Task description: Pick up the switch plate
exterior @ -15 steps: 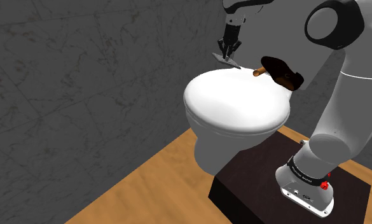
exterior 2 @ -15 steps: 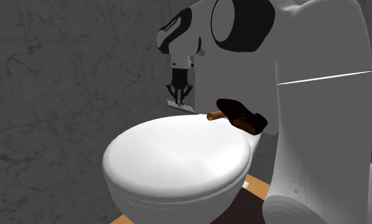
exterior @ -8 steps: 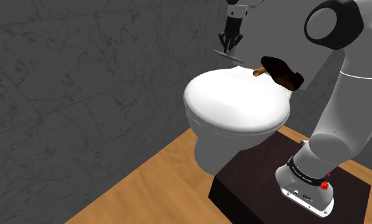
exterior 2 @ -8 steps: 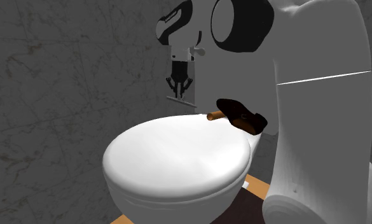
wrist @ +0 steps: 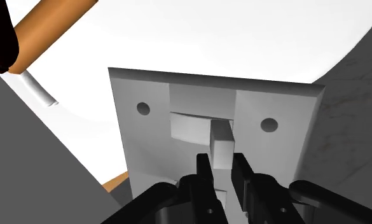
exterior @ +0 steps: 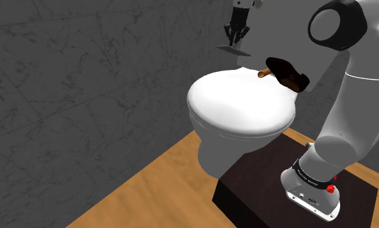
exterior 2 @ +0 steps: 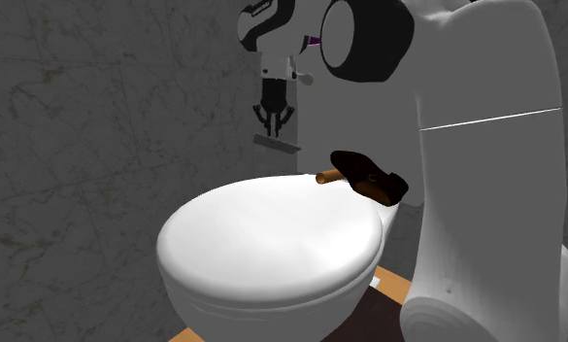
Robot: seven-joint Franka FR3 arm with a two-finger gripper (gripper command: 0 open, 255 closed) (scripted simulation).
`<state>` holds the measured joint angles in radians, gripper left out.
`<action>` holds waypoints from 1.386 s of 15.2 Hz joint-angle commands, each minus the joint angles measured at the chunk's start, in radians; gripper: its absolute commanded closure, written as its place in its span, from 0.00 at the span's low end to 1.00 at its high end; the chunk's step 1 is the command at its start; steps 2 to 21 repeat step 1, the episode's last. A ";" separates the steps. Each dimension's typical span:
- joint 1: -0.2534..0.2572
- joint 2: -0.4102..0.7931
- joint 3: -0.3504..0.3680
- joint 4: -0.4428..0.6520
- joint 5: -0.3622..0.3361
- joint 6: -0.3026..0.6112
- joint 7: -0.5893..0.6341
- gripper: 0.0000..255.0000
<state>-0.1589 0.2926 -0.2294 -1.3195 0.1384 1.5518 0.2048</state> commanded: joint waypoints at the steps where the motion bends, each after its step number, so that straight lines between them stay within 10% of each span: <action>1: -0.002 0.004 0.000 0.014 0.001 -0.010 0.000 1.00; 21: -0.002 0.004 0.000 0.014 0.001 -0.010 0.000 1.00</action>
